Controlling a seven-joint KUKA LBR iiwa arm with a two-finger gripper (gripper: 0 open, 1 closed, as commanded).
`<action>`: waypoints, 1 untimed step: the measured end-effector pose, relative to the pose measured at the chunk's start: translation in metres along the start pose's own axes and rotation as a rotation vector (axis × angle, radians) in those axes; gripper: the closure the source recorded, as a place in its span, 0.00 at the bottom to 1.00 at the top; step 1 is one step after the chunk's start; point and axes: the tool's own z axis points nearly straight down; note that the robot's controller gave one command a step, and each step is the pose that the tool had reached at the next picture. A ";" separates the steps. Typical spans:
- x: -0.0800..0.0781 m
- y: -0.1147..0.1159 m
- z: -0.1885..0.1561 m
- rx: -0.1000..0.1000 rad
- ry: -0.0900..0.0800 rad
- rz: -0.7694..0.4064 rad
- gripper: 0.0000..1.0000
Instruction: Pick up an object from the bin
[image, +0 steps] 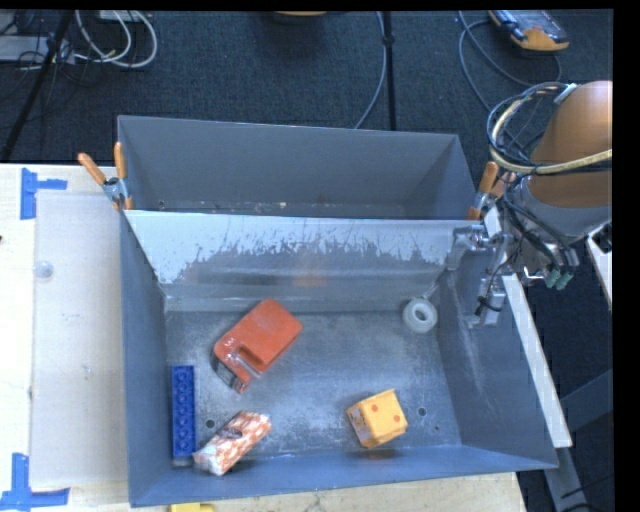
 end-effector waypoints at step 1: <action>-0.001 0.001 -0.005 0.001 -0.007 -0.002 0.00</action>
Offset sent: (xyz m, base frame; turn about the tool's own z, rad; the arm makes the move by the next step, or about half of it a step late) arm 0.0097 0.0526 -0.1068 -0.0243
